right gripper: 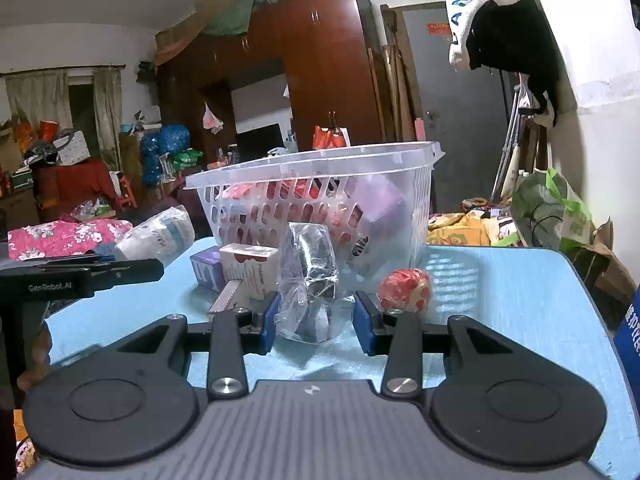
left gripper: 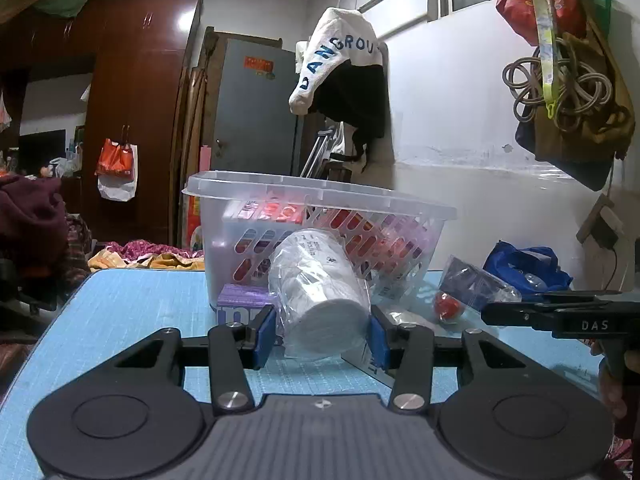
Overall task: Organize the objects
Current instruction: 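Carry both items over the white basket and release them, then grasp a purple 'Lu' box with the left gripper while the right gripper grasps a red round packet, then lift both items over the white basket and open both grippers, then grasp a small KENT box with the left gripper while the right gripper grasps a clear bagged packet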
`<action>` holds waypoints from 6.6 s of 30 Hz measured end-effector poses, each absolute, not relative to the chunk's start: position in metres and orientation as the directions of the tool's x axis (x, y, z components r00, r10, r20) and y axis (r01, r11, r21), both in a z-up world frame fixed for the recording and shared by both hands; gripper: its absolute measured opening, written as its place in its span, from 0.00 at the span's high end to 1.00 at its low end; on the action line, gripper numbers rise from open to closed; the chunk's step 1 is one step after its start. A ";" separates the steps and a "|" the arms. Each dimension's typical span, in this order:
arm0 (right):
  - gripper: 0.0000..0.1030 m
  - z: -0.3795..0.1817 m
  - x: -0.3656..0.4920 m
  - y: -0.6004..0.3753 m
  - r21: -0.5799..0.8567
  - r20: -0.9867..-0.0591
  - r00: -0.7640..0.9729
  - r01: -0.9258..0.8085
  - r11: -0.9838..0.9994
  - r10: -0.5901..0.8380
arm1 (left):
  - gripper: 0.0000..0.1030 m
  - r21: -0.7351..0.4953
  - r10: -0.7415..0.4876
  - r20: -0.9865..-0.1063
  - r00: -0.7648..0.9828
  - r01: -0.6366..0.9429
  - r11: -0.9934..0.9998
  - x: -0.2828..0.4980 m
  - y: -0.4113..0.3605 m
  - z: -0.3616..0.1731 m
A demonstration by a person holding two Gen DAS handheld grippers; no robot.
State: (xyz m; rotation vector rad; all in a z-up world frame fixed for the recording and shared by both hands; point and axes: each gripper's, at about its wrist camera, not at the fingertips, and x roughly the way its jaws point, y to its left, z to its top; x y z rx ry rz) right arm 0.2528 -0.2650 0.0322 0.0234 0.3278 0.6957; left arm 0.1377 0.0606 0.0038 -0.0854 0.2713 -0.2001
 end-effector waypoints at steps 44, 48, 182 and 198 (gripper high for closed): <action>0.00 0.138 0.289 -0.229 0.005 -0.246 0.805 -0.556 0.831 0.540 | 0.07 -0.147 -0.175 -0.265 0.948 0.140 0.979 0.208 0.081 0.093; 0.00 0.090 0.289 -0.258 0.067 -0.374 0.795 -0.491 0.869 0.478 | 0.03 -0.102 -0.169 -0.319 0.933 0.143 0.984 0.174 0.077 0.061; 0.22 0.026 0.300 -0.189 0.140 -0.556 0.626 -0.578 0.804 0.547 | 0.75 -0.159 -0.182 -0.529 0.829 0.115 0.981 0.194 0.050 0.002; 0.56 0.032 0.284 -0.211 0.114 -0.508 0.670 -0.571 0.813 0.541 | 0.56 -0.201 -0.236 -0.560 0.794 0.146 0.969 0.228 0.039 -0.003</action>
